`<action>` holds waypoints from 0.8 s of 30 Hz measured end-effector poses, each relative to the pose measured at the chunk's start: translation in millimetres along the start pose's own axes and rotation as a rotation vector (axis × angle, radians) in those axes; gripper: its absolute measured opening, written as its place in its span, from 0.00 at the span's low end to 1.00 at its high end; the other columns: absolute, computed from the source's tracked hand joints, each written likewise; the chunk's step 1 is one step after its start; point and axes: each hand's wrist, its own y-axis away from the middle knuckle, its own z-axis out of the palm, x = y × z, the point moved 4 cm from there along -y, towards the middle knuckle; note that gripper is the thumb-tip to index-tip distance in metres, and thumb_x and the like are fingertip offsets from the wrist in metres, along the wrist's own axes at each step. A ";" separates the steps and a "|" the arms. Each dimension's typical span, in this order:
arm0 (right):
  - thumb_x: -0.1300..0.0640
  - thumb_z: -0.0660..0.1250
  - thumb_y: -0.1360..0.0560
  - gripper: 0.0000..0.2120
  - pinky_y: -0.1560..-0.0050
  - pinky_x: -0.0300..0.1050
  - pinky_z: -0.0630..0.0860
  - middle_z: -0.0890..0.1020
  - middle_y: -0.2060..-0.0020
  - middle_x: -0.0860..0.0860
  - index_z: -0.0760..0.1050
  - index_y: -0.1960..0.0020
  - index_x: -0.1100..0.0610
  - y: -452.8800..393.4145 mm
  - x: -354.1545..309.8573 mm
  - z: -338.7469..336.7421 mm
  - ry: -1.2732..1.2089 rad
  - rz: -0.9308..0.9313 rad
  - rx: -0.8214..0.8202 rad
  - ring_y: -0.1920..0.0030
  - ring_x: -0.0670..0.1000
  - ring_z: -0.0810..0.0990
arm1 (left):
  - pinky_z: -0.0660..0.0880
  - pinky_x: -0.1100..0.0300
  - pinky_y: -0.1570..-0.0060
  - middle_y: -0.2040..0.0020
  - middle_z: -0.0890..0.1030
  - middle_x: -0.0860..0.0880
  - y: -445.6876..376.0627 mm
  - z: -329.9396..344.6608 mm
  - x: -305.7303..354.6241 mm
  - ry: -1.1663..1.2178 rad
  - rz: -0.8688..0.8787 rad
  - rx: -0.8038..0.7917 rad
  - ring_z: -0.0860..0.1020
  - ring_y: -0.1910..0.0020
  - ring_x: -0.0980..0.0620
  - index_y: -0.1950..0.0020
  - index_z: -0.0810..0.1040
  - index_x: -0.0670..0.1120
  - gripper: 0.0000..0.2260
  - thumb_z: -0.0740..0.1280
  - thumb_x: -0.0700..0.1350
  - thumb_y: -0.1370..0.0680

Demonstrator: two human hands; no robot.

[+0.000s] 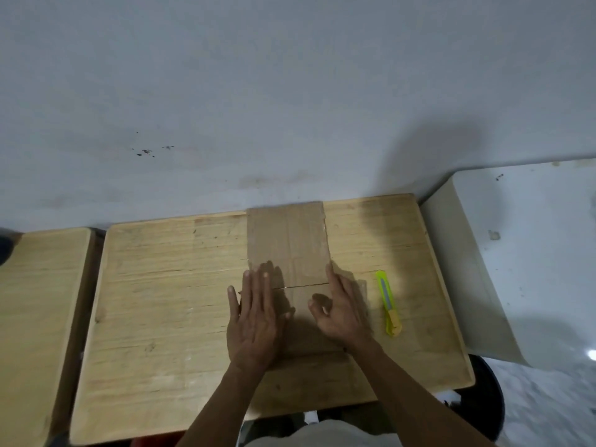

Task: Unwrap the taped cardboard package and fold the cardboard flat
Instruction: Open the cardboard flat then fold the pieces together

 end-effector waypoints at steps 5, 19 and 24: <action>0.42 0.60 0.26 0.39 0.24 0.62 0.56 0.52 0.20 0.46 0.47 0.20 0.47 12.0 5.0 14.2 0.159 -0.117 0.054 0.21 0.56 0.50 | 0.44 0.39 0.24 0.21 0.54 0.37 8.5 17.0 -7.3 -0.084 0.012 -0.064 0.51 0.20 0.38 0.20 0.56 0.41 0.37 0.41 0.65 0.20; 0.31 0.51 0.23 0.40 0.23 0.61 0.45 0.46 0.19 0.51 0.43 0.19 0.49 54.7 48.0 54.2 0.506 -0.130 0.087 0.20 0.54 0.40 | 0.39 0.41 0.23 0.20 0.33 0.44 53.6 65.2 -21.6 0.112 -0.051 -0.188 0.31 0.22 0.42 0.20 0.35 0.48 0.46 0.43 0.77 0.26; 0.33 0.50 0.22 0.37 0.23 0.63 0.48 0.46 0.19 0.52 0.44 0.19 0.49 61.8 59.1 65.4 0.544 -0.124 0.093 0.20 0.56 0.39 | 0.42 0.39 0.23 0.19 0.38 0.43 61.1 75.3 -27.0 0.075 -0.038 -0.159 0.36 0.20 0.40 0.19 0.39 0.47 0.45 0.44 0.75 0.25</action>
